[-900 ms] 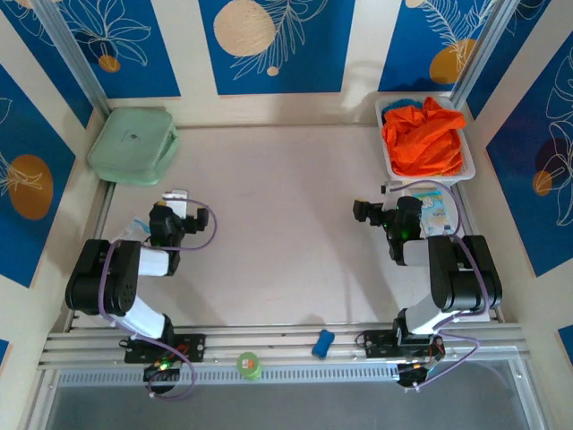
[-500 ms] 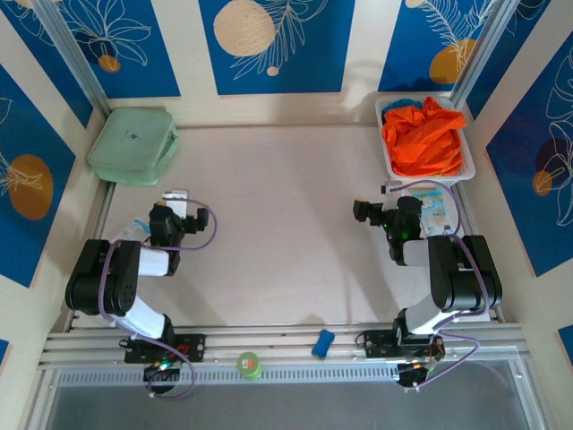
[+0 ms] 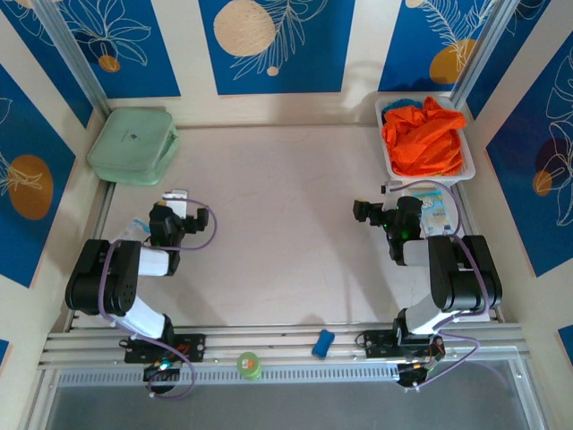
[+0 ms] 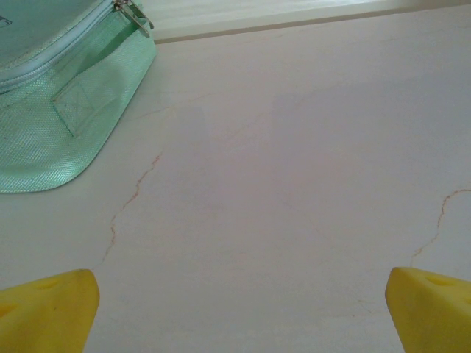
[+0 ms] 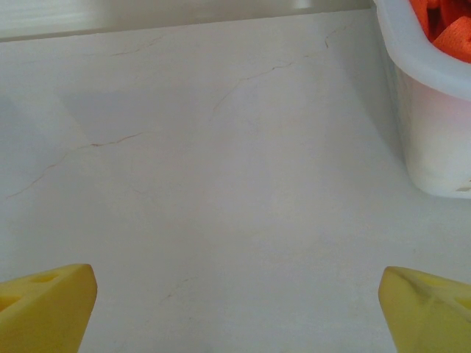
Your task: Fold and stack the t-shirts
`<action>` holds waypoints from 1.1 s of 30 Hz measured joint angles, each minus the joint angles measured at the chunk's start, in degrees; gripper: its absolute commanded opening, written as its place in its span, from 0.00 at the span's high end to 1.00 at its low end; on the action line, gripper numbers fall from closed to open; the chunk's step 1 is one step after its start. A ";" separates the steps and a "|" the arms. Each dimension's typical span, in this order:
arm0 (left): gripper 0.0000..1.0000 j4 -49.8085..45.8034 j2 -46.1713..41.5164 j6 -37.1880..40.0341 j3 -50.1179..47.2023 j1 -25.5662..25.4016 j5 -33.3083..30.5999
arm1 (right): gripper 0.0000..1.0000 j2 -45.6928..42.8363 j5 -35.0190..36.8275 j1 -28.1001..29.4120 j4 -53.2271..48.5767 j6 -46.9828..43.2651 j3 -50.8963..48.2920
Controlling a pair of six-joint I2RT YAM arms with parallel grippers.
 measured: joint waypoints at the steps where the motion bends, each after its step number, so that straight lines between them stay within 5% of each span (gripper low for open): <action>1: 0.01 -0.02 0.00 0.00 0.00 0.00 -0.02 | 0.01 -0.13 0.20 0.02 -0.37 0.15 0.07; 9: 0.01 -16.90 -13.22 -1.51 4.00 -0.98 -4.07 | 0.01 -10.84 4.59 0.26 -21.16 1.07 10.51; 15: 0.01 -41.27 -20.85 -11.10 23.02 -1.66 -10.51 | 0.01 -17.29 7.32 -0.04 -43.21 3.06 29.27; 20: 0.00 -60.83 -18.60 -17.55 36.79 -1.75 -9.05 | 0.03 -8.28 9.27 -3.67 -59.47 6.78 51.91; 25: 0.00 -73.70 -18.71 -20.87 38.56 -2.34 -4.20 | 0.10 7.26 10.01 -6.80 -72.30 9.64 69.88; 33: 0.01 -81.81 -22.40 -22.45 38.56 -2.93 0.76 | 0.15 29.44 10.21 -8.87 -84.37 10.32 86.66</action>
